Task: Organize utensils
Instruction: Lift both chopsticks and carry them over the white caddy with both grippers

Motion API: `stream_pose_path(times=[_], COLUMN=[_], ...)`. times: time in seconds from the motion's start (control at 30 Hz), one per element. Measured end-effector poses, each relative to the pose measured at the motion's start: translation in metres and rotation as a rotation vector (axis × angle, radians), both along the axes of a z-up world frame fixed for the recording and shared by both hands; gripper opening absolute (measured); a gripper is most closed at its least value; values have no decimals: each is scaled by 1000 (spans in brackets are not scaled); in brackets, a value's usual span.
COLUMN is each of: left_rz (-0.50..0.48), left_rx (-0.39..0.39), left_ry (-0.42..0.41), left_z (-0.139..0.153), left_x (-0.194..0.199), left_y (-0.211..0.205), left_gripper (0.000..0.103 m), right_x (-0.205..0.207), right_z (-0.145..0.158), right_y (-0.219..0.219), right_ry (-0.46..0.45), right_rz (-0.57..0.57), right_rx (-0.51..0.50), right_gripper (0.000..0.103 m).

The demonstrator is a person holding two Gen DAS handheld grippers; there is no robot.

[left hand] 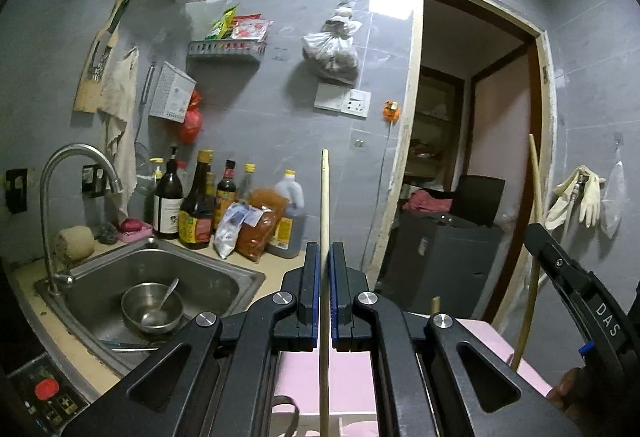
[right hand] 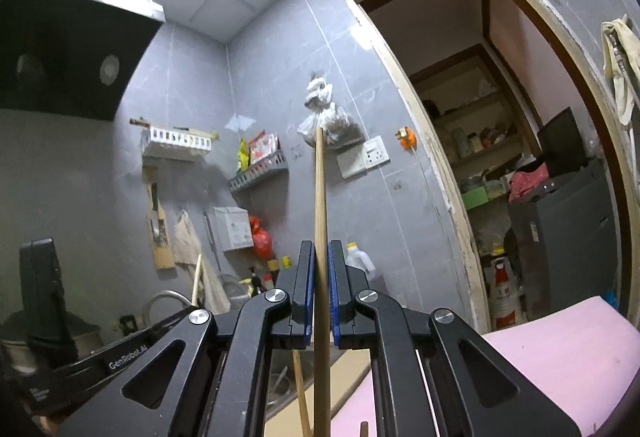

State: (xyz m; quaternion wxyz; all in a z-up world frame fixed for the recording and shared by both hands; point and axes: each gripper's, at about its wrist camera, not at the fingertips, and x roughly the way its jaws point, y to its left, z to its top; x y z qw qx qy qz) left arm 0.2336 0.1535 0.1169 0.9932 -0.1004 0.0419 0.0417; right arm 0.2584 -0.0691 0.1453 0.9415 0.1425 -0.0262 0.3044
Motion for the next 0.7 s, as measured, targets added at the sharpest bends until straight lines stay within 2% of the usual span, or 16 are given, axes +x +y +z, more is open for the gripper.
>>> stream_pose_path(times=[0.27,0.7], left_rz=[21,-13], left_rx=[29,35], left_ry=[-4,68], left_z=[-18,-35], left_x=[3,3], left_y=[-4,-13], left_gripper=[2,2], right_x=[4,-3], right_z=[-21,-37], right_y=[14,18], right_ry=[12,78], right_rz=[-18,13], right_rx=[-78,-230], right_gripper=[4,4])
